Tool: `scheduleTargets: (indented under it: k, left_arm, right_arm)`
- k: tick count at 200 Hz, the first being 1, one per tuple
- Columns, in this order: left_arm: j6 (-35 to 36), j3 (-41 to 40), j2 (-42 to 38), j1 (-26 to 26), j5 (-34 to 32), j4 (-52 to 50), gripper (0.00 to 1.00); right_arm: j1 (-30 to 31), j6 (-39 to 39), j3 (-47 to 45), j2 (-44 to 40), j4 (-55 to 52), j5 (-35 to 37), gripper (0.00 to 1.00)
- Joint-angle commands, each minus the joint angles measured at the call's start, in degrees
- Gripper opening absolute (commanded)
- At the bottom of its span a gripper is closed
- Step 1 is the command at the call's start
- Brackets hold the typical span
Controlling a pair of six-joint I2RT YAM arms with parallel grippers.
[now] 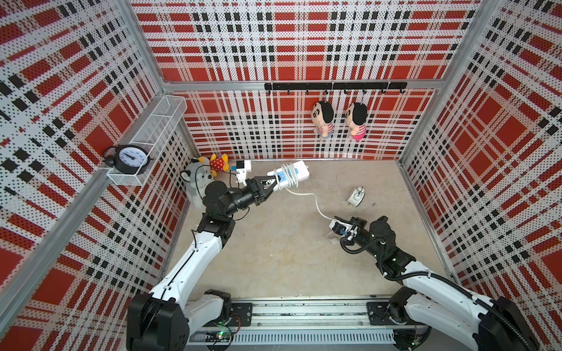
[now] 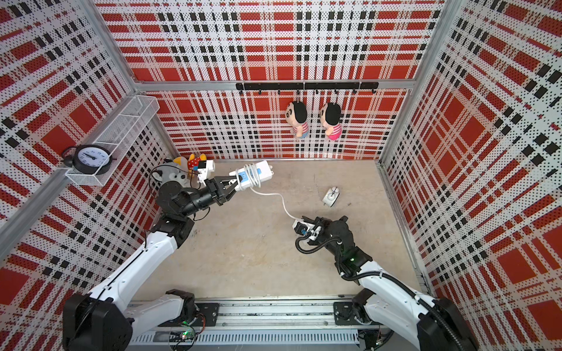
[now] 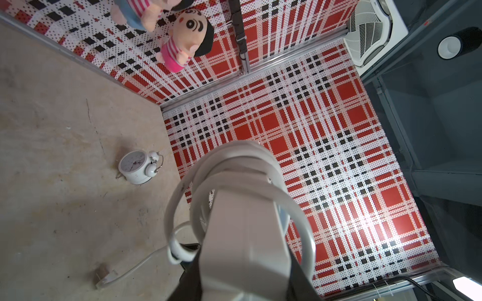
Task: Unwrap the cord wrapped around the power strip
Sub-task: Unwrap the power cord from the power strip.
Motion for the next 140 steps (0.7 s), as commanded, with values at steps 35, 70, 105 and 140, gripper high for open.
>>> scheduleTargets:
  k: [35, 70, 105, 140]
  left_arm:
    - [0.0, 5.7, 0.5, 0.7, 1.2, 4.7, 0.0]
    - [-1.4, 4.3, 0.5, -1.5, 2.2, 7.6, 0.0]
    - [-9.9, -0.5, 3.5, -8.4, 3.8, 22.2, 0.0]
    - [-13.0, -2.7, 3.5, -8.8, 2.3, 27.8, 0.0]
  right_arm:
    - [-0.2, -1.2, 0.0, -2.7, 5.5, 31.3, 0.0]
    - [-3.3, -9.8, 4.3, -7.6, 9.3, 42.5, 0.0]
    - [-4.1, -14.5, 3.1, -3.9, 11.7, 43.2, 0.0]
    - [-3.8, -3.2, -4.4, 5.0, 14.9, 41.3, 0.0]
